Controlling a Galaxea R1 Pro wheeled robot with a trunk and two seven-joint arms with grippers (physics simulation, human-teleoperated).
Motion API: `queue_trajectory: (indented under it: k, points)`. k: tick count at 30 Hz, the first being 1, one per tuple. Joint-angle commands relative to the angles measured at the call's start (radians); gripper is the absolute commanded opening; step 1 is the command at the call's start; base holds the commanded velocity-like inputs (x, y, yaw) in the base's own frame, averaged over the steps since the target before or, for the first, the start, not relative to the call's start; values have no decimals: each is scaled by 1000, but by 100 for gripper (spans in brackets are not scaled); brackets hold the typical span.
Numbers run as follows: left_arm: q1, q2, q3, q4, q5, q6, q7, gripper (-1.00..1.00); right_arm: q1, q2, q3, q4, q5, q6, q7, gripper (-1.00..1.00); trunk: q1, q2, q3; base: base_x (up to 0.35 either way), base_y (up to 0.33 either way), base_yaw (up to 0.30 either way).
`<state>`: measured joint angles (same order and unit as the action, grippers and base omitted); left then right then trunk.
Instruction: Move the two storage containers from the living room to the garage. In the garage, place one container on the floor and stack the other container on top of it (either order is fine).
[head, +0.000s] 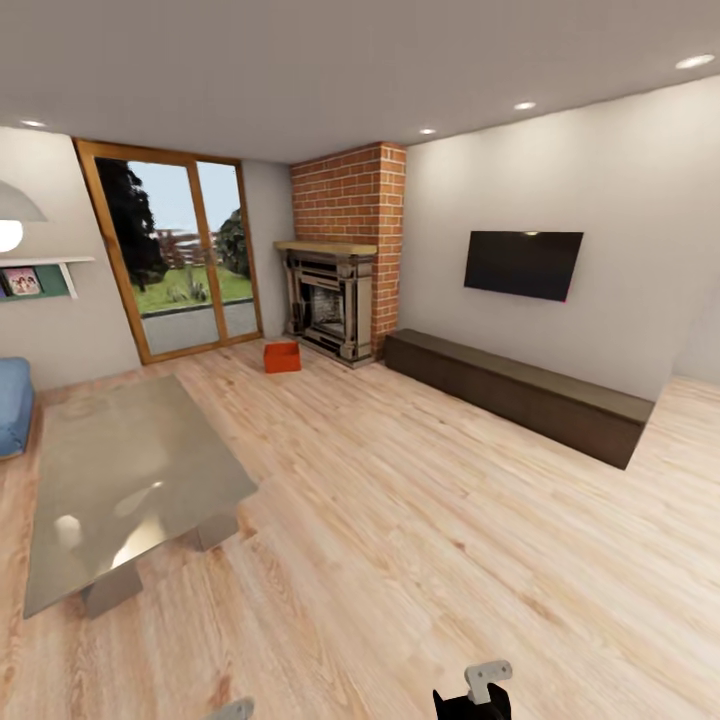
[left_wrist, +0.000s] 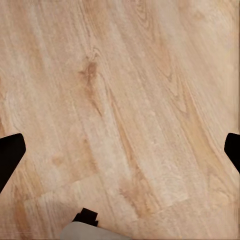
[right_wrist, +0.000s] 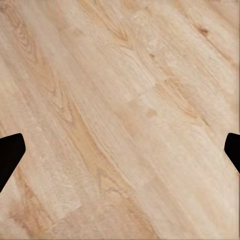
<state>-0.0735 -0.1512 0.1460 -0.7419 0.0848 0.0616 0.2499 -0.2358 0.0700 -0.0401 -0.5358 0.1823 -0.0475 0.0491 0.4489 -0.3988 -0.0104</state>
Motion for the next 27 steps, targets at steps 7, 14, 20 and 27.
queue_trajectory:
  k: [7, 14, 20, 27]
  points:
    - [0, -1, 1, -2, 9, 5, 2, 100, 0, 1, -4, 0, 8, -3, 4, 100, 1, -1, -1, 327, -159, 45]
    - [0, -1, 1, -2, 9, 4, 2, 100, 0, 1, -4, 0, 8, -3, 4, 100, 1, -1, -1, 327, -161, 247]
    - [0, -1, 1, -2, 9, 4, 2, 100, 0, 1, -4, 0, 8, -3, 4, 100, 1, -1, -1, 326, -163, 277]
    - [0, -1, 1, -2, 9, 4, 2, 100, 0, 1, -4, 0, 8, -3, 4, 100, 1, -1, -1, 326, -164, 279]
